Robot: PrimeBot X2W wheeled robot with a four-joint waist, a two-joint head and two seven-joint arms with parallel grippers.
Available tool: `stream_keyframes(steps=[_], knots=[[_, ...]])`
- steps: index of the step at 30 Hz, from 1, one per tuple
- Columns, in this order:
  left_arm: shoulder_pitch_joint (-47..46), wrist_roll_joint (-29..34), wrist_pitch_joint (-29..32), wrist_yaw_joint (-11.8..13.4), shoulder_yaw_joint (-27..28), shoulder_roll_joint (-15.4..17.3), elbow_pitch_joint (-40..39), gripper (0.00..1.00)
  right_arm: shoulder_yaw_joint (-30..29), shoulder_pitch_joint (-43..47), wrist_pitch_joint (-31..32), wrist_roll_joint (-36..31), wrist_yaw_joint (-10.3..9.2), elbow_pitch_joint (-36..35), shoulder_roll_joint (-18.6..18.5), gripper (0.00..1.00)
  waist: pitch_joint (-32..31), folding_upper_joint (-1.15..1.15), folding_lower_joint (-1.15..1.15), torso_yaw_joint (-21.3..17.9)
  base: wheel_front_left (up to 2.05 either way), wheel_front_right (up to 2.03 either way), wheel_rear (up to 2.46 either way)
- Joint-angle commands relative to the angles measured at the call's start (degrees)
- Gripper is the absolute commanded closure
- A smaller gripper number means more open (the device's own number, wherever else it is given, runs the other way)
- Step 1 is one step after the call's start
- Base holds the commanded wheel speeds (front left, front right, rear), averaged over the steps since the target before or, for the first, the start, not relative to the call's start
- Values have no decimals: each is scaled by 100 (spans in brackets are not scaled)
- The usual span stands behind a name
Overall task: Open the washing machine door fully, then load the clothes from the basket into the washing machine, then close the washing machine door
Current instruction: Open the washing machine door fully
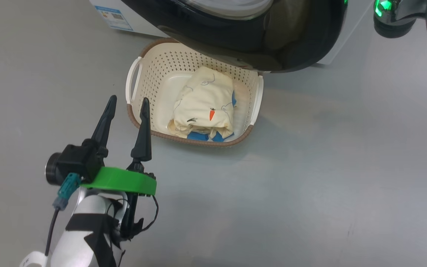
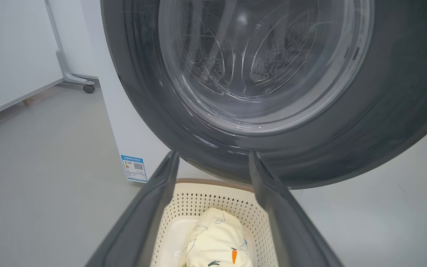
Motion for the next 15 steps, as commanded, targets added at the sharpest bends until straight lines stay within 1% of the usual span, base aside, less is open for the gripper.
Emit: stream_keyframes(steps=[1,9,15], knots=[[-4,45,-38,44,197,98,-156,0,127,38,118,120,-2,-261,199,100,-29,0,0,-15,0,0,0],[66,38,-38,47,197,98,-99,0,771,634,470,826,-2,-827,200,100,-200,0,0,-60,0,0,0],[147,51,-38,30,239,98,-30,0,1349,1177,556,1469,-2,-1365,200,100,-346,0,0,-130,0,0,0]])
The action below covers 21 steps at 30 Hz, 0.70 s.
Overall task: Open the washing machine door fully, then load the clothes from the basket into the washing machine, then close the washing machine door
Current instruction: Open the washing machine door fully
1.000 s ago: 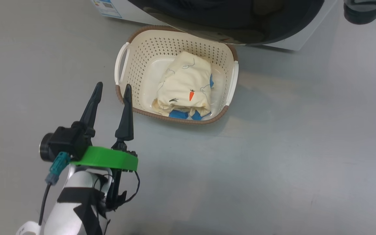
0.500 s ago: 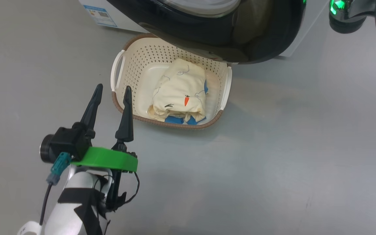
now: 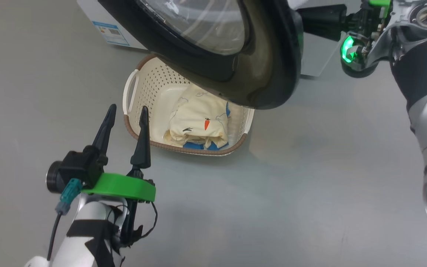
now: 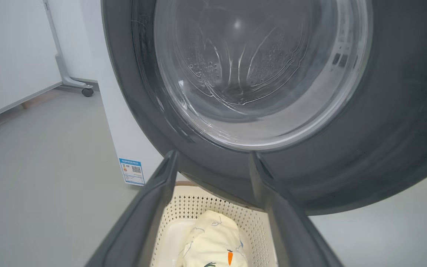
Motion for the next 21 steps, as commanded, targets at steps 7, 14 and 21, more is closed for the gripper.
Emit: stream_keyframes(steps=[7,14,21], knots=[[89,60,-38,10,193,98,-70,0,618,507,-127,783,-2,-703,185,100,-199,0,0,-42,0,0,0],[160,83,-38,-2,206,98,-4,0,932,854,-317,1175,-2,-850,185,100,-386,0,0,-24,0,0,0],[278,95,-38,-8,183,98,79,0,1244,1273,-488,1576,-2,-912,185,100,-618,0,0,5,0,0,0]])
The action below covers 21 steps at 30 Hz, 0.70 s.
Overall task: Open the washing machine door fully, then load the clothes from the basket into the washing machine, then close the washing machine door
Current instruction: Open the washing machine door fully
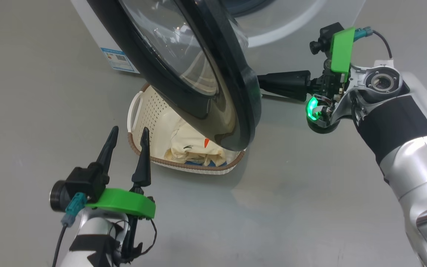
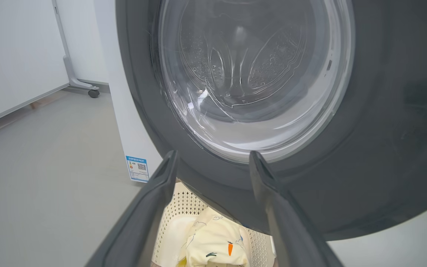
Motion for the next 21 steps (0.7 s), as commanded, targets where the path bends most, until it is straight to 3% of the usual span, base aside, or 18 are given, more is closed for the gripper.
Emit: stream_keyframes(steps=[1,21], knots=[[-60,69,-38,-7,192,94,-135,0,48,-36,-44,51,-2,-211,172,100,-23,0,0,4,0,0,0],[64,77,-38,2,227,94,-76,0,920,765,-342,882,-2,-642,172,100,-261,0,0,-58,0,0,0]])
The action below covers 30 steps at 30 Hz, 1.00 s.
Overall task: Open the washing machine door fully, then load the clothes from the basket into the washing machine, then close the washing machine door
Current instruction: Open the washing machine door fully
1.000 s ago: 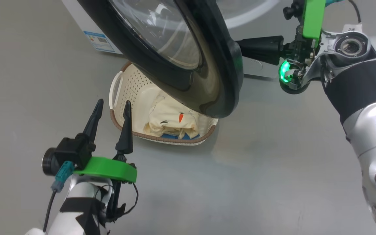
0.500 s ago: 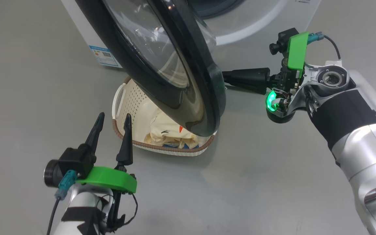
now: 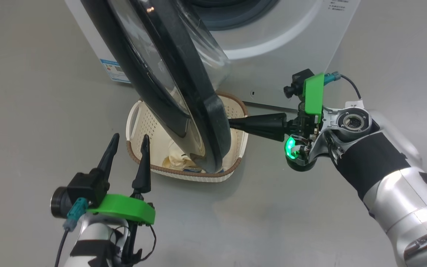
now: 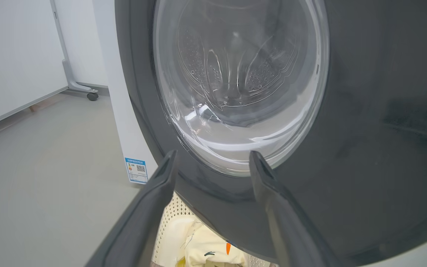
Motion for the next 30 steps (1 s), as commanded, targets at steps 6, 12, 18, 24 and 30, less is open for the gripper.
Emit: stream_keyframes(steps=[6,12,18,24,30], knots=[[-8,43,-38,30,251,92,-157,0,92,76,-301,309,-2,-346,105,100,-11,0,0,-5,0,0,0],[21,47,-38,42,299,92,-163,0,-114,138,-927,461,-2,-599,-30,100,-30,0,0,-68,0,0,0],[26,57,-38,45,338,92,-164,0,-461,327,-1756,437,-2,-994,-224,100,-46,0,0,-152,0,0,0],[27,87,-38,49,439,92,-168,0,-881,774,-3219,-223,-2,-1772,-551,61,-89,0,0,-296,0,0,0],[83,145,-38,15,533,92,-130,0,-1061,1383,-4585,-1324,-2,-2496,-964,0,-196,0,0,-458,0,0,0]])
